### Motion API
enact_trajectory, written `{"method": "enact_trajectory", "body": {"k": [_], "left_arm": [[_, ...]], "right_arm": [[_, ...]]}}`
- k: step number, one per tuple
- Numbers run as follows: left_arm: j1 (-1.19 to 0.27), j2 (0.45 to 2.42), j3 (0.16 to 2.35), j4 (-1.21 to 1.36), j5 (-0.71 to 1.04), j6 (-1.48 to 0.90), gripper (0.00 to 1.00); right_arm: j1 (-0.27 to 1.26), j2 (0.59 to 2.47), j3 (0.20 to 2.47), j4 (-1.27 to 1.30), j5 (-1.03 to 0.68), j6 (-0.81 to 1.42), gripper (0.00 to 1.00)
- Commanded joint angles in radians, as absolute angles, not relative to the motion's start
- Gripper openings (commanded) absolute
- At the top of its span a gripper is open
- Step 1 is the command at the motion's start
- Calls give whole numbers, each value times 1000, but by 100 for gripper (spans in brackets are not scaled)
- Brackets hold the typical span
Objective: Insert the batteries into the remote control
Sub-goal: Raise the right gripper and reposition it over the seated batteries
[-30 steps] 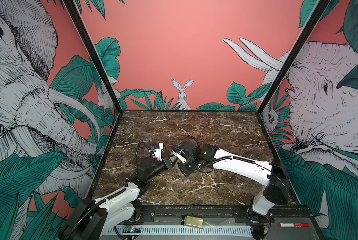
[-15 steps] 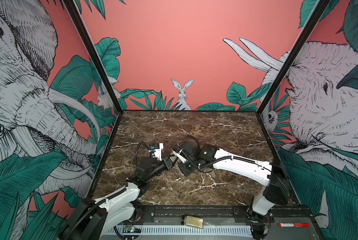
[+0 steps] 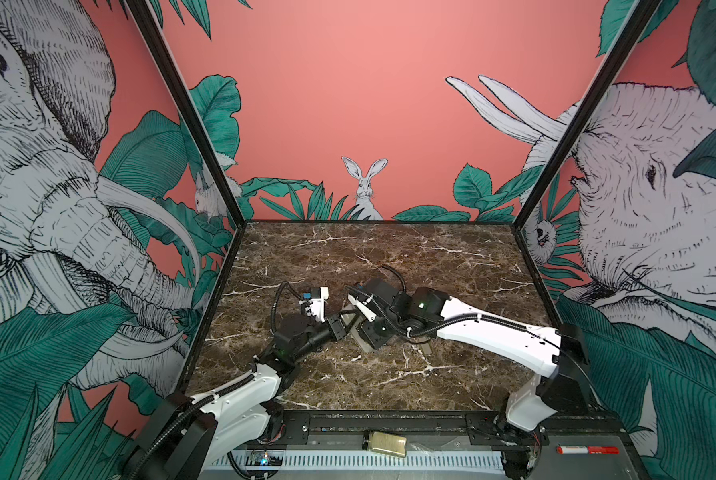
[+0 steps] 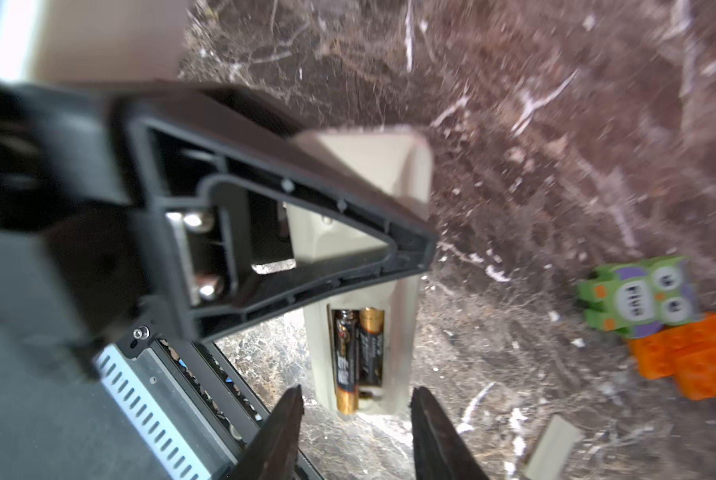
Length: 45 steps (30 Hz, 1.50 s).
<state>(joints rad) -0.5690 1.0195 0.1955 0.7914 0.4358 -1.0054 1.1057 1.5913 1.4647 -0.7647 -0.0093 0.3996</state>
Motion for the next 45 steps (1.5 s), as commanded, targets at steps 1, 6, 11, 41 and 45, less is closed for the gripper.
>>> {"method": "enact_trajectory", "body": {"k": [1,6,11,41,45], "left_arm": [[-575,1017,202,832,461,-1022,0],[-575,1007,205,802,483,-1022,0],[-574,975,216,742,501,-1004,0],[-575,960,249,732,649,-1027,0],[-575,958,243,732,658,-1026,0]], "right_arm": [[1106,1515,1449,-716,30,392,46],[1106,1439,1366,-634,24,346,55],[1106,1388,1319,-593,-7,261,61],[1175,1197,1038,-340,-204,-211,59],[1177,1217,1041,-352,-242,-253,55]]}}
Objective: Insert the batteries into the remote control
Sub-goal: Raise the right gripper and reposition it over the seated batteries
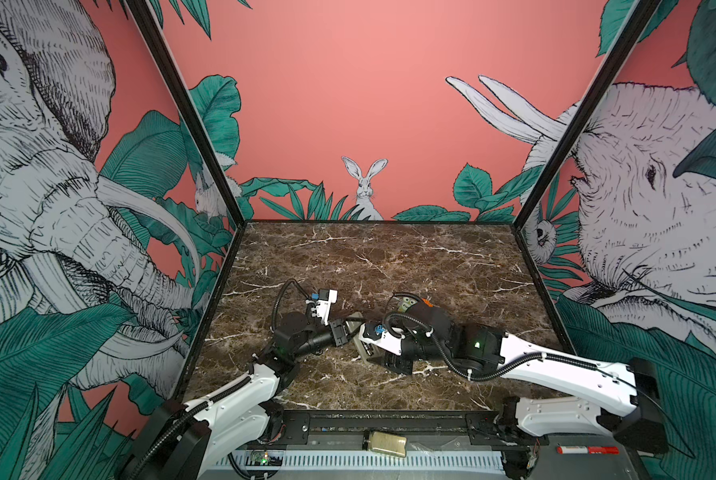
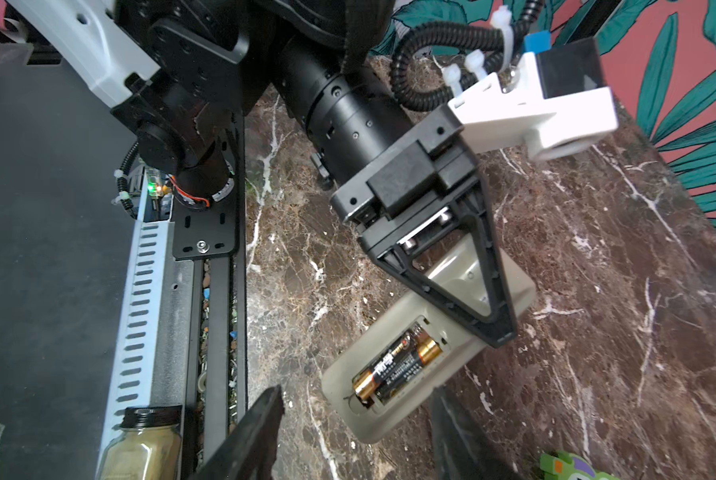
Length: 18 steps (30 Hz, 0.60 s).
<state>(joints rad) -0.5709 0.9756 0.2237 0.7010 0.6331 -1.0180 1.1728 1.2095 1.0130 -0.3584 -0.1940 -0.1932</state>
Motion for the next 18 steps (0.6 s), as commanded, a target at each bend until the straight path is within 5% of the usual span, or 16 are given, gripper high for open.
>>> {"method": "enact_trajectory", "body": {"k": [1,6,18], "left_arm": [[-575,958,241,730,661,-1026,0],[-575,949,241,726,677,-1022,0],[-575,928,247,692,694,-1009,0]], "right_arm": [[1177,1223,1046,-366,-242,-265,52],[1178,1242,1080,-436,-239,-313,41],[1183,1226,1018,-401,-215,-458,38]]}}
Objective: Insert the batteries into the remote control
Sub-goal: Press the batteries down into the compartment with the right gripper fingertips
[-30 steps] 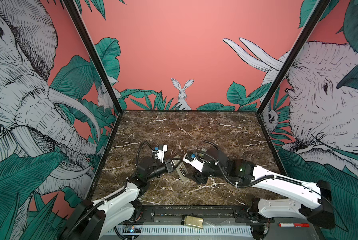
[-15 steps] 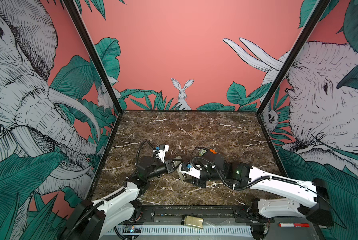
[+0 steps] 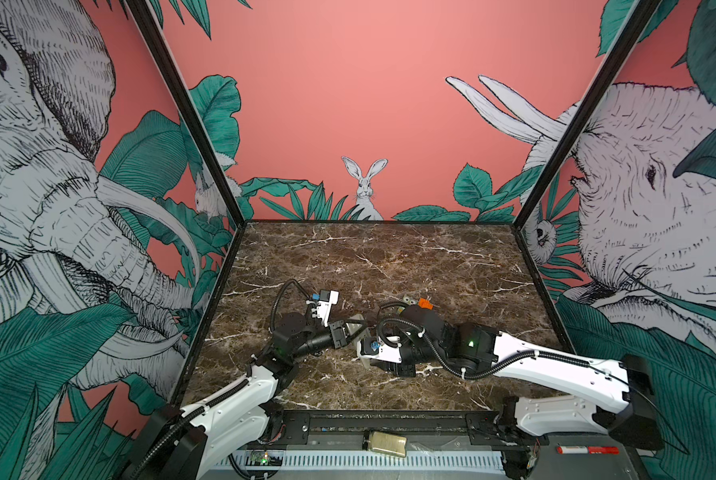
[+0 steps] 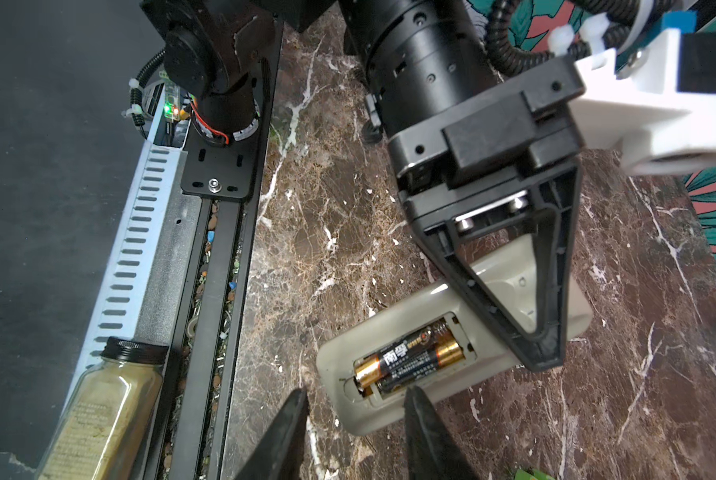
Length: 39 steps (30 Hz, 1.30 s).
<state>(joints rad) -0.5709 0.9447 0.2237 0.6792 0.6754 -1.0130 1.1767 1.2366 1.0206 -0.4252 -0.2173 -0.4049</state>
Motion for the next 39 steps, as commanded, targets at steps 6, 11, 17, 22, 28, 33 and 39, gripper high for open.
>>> {"method": "enact_trajectory", "body": {"k": [6,11,17,22,28,33,39], "left_arm": [[-575,931,245,703,700,-1013,0],[-574,919,240,698,702,-1014,0],[-575,912,239,696,703,-1013,0],[-575,905,233,692,700,-1013,0],[-575,906,233,692,703,-1010,0],[-575,908,235,691,705,-1011,0],[-575,911,236,695,706,-1015,0]], "right_arm": [[1187,1271,1034,-391,-211,-465,35],[1190,1281,1032,-371,-201,-472,33],[1194,1311,1043,-382,-196,-484,31],[1196,1322,1044,-384,-178,-494,29],[1197,1333,1044,-381,-163,-497,25],[1198,1341,1045,-377,-150,-500,22],[1198,1350,1044,-365,-130,-497,20]]}}
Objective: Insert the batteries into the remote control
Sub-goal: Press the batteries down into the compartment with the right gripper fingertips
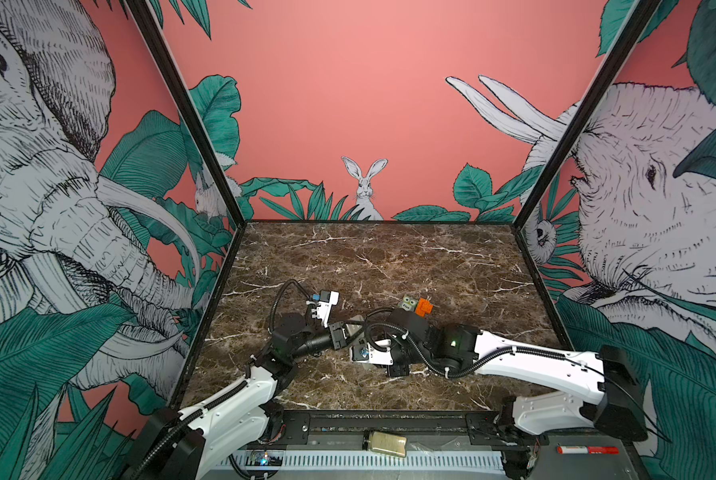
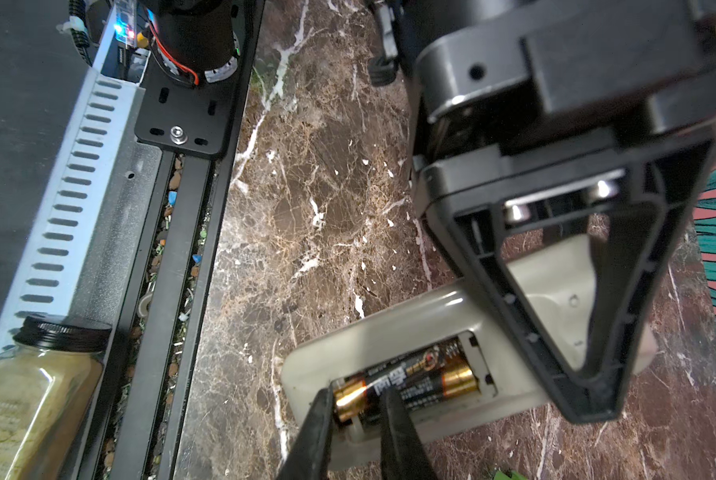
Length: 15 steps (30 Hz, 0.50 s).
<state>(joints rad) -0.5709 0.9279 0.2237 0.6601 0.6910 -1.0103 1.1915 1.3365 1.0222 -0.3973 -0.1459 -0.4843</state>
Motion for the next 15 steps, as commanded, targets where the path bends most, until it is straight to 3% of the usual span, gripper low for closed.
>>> {"method": "enact_trajectory", "body": {"k": [1,15], "left_arm": [[-575,911,235,696,707,-1016,0],[-574,909,239,700,716,-1021,0]], "right_arm": [[1198,1351,1044,-361,-126,-497,19],[1200,1378,1055,-347,-79,-487,16]]}}
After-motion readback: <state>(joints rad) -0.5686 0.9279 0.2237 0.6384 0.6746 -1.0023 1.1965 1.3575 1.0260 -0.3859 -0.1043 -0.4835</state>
